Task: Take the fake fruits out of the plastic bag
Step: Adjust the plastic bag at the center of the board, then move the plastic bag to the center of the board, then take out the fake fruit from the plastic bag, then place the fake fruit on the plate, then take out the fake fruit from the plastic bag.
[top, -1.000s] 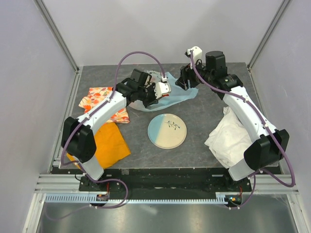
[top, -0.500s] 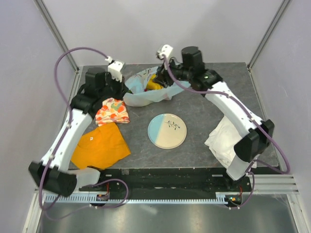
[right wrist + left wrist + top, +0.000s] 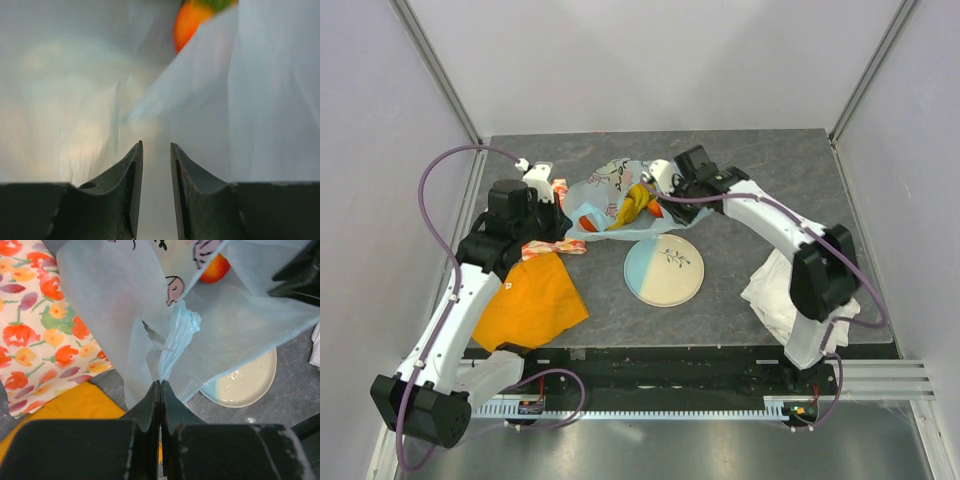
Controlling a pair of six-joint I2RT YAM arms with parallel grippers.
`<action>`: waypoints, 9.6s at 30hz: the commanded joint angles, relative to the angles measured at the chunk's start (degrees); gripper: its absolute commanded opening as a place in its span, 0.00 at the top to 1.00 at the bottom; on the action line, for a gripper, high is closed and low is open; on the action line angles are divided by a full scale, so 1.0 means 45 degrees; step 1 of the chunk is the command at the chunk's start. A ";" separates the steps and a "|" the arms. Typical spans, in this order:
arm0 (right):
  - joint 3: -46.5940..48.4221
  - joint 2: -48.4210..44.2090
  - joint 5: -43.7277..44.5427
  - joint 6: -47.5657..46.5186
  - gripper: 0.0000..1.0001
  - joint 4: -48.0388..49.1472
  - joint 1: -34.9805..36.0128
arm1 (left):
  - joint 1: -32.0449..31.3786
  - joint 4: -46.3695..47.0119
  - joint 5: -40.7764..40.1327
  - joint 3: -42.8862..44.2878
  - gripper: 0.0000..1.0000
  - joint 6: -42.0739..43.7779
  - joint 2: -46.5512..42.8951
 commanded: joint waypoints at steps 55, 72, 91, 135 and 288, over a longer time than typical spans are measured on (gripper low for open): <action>0.4573 0.4247 0.3086 0.2630 0.41 -0.2003 -0.2149 | -0.0972 0.1544 0.2979 0.0975 0.98 0.1832 0.1725; -0.0820 -0.2249 0.1671 0.2162 0.36 -0.0948 -0.5514 | -0.2773 0.1879 0.4384 0.8148 0.98 0.2634 0.8624; -0.2116 -0.3822 0.0182 0.1341 0.52 0.0559 -0.3461 | -0.3359 0.0706 0.4171 0.3654 0.98 0.2049 0.5498; -0.5885 -0.4659 0.0181 -0.0984 1.00 -0.0866 -0.3050 | -0.3340 0.1819 0.4717 0.4491 0.99 -0.0023 0.6610; 0.5524 -0.0169 -0.1070 0.0972 0.47 -0.9559 0.0585 | 0.0625 0.2151 0.3544 0.5896 0.17 0.0662 0.3914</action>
